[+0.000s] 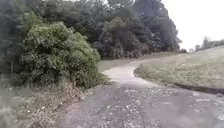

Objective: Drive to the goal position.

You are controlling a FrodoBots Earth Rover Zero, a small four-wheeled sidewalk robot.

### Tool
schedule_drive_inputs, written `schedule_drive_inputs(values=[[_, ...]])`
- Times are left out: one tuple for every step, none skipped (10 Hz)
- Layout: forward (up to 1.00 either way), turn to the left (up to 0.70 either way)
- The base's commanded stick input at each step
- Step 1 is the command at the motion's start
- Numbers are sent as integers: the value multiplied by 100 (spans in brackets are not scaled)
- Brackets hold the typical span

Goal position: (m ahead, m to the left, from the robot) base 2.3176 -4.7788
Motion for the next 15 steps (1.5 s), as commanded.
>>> schedule_drive_inputs(values=[[45, 0], [45, 0], [45, 0], [45, 0], [45, 0], [45, -1], [45, -2], [45, -23], [45, -14], [45, -5], [45, 0], [45, 0], [45, 0], [45, 0], [45, 0]])
